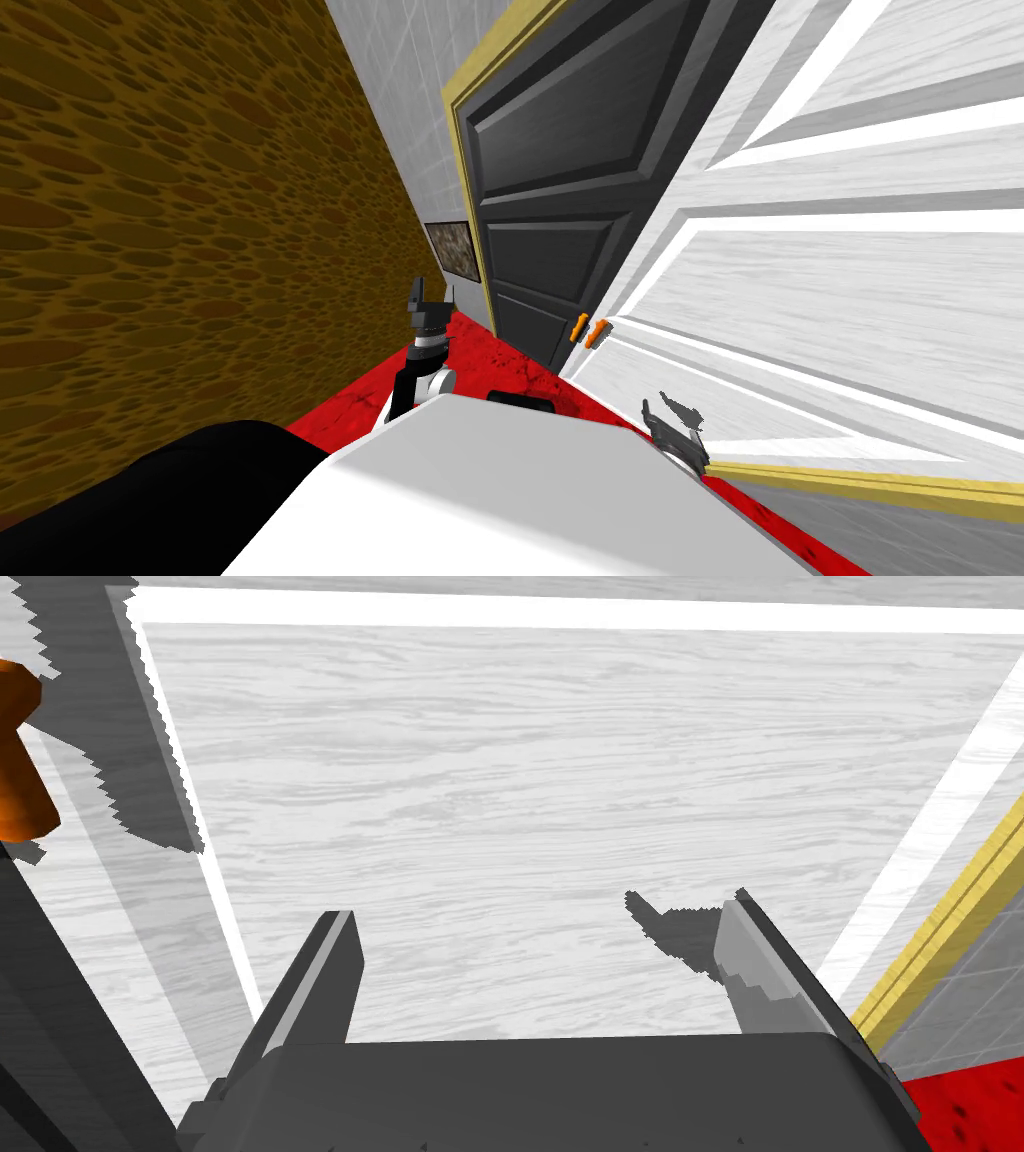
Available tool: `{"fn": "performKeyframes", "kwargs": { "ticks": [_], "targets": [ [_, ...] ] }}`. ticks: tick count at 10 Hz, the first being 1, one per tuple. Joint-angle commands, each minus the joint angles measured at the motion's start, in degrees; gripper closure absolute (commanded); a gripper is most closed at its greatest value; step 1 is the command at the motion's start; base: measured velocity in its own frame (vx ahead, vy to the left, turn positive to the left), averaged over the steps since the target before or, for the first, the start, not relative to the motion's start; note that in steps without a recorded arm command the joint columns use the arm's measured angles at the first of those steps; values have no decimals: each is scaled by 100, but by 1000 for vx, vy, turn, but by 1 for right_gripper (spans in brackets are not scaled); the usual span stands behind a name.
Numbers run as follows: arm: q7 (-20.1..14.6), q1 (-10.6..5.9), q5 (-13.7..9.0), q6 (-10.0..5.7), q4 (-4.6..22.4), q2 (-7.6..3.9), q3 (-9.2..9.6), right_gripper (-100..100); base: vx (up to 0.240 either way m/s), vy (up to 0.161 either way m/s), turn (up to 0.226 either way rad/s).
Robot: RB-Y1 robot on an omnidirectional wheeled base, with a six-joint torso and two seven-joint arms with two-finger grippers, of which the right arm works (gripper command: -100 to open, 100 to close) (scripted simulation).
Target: Pull the door open
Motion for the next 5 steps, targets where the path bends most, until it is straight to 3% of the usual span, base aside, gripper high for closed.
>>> {"fn": "performKeyframes", "kwargs": {
  "ticks": [1, 5],
  "targets": [
    [-27, 130, 68, -16, 24, 11, -46, -100, -203, 39, -128],
    [-122, 498, 441, -30, -152, 149, -89, -100, -149, 46, -156]
  ]
}}
